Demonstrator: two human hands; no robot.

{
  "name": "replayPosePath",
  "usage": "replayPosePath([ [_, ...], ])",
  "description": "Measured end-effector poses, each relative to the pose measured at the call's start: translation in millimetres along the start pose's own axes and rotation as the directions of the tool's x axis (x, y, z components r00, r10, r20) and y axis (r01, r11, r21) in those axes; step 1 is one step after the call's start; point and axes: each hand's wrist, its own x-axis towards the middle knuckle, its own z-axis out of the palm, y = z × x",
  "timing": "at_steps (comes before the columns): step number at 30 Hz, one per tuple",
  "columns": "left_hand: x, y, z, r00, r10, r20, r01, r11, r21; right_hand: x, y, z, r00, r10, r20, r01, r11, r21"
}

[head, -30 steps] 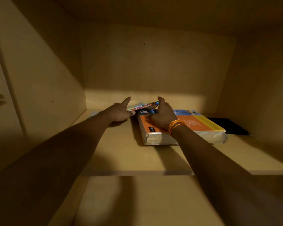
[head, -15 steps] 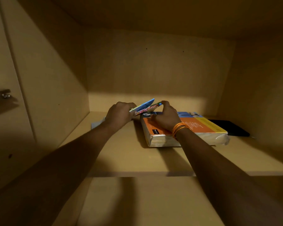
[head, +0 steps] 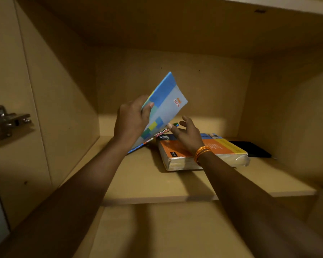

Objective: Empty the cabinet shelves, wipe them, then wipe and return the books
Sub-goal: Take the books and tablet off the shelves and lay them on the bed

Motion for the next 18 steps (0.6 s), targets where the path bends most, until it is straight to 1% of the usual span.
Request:
replayPosePath([
  [4,-13.1,19.4,-12.5,1.000,0.012,-0.014,-0.013,0.995,-0.096,-14.1,-6.1,-0.5,0.999,-0.049,0.001,0.047,0.971,0.234],
  [8,-27.5,35.5,-21.5,0.998,-0.006,-0.058,-0.004,0.987,-0.164,-26.0,-12.7,-7.3,0.998,-0.057,-0.024,0.062,0.912,0.406],
  [12,-39.9,49.5,-33.4,0.995,-0.073,-0.073,0.047,0.951,-0.306,-41.9,-20.0,-22.3,0.998,-0.043,-0.041,0.058,0.864,0.501],
  [15,-43.9,60.7,-41.9,0.994,-0.074,-0.081,0.039,0.928,-0.370,-59.3,-31.5,-33.2,0.997,-0.029,-0.074,0.066,0.832,0.550],
  [18,-42.5,74.8,-50.6,0.997,-0.057,-0.059,0.027,0.908,-0.418,-79.7,-41.7,-43.6,0.988,-0.030,-0.150,0.111,0.813,0.571],
])
